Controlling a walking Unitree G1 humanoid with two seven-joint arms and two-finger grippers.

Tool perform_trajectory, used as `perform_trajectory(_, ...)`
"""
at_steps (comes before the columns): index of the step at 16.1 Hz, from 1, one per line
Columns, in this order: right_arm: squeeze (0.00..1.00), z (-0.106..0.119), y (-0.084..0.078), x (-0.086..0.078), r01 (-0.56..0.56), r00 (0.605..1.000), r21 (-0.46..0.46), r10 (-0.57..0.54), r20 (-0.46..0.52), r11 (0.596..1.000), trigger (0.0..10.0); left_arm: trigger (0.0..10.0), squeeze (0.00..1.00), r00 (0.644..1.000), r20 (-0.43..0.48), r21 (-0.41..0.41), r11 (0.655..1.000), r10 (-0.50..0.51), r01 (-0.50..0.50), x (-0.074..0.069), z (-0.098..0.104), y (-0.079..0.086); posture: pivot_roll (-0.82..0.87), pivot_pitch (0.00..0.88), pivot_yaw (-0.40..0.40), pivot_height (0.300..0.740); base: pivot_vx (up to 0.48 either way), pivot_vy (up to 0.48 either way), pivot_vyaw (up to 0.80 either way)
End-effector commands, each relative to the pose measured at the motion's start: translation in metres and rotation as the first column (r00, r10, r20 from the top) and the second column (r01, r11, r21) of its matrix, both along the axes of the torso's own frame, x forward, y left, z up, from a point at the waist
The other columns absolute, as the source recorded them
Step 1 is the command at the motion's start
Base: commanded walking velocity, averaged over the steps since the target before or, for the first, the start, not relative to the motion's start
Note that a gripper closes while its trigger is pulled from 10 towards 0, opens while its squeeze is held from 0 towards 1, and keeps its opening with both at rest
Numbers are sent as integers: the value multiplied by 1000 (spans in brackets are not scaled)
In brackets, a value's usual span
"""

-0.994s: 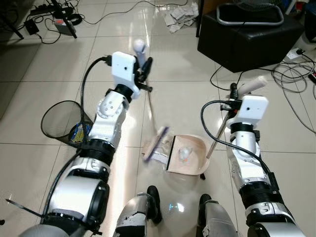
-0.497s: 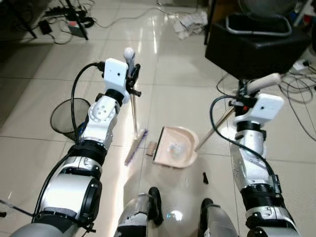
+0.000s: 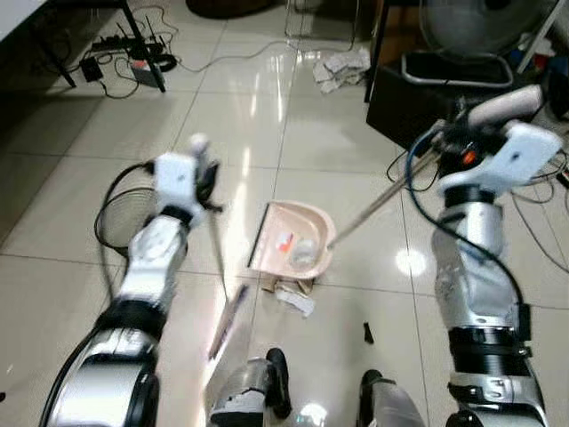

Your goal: Sweep floor

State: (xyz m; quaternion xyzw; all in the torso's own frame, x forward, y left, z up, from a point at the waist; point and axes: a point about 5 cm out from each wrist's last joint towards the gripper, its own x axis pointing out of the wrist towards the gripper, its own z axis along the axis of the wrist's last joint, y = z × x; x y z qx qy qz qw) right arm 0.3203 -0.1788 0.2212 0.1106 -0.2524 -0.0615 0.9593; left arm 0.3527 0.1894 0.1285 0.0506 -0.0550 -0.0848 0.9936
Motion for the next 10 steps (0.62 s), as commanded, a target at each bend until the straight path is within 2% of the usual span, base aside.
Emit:
perform_trajectory(1, 0, 23, 2, -4, -27, 996, 56, 22, 84, 998, 10000, 10000, 0, 999, 48, 8, 1000, 24, -25, -4, 10, 10, -3, 76, 100, 740, 0, 0, 0)
perform_trajectory(3, 0, 30, 2, -7, -37, 996, 83, 30, 87, 996, 10000, 10000, 0, 998, 46, 6, 999, 33, -34, -15, 7, 16, -10, 63, 102, 740, 0, 0, 0)
perform_trajectory(5, 0, 35, 2, -15, -46, 998, 91, 41, 56, 995, 10000, 10000, 0, 999, 41, -9, 1000, 5, -4, -37, 6, 16, -22, 28, 114, 740, 0, 0, 0)
perform_trajectory(8, 0, 33, 3, -18, -40, 999, 85, 38, 33, 996, 10000, 10000, 0, 999, 40, -21, 1000, 1, 0, -36, 6, 7, -45, 19, 130, 740, 0, 0, 0)
perform_trajectory(10, 0, 30, 2, -22, -32, 1000, 79, 32, 2, 996, 10000, 10000, 0, 999, 34, -36, 999, -20, 21, -31, 10, -7, -57, 5, 134, 740, 0, 0, 0)
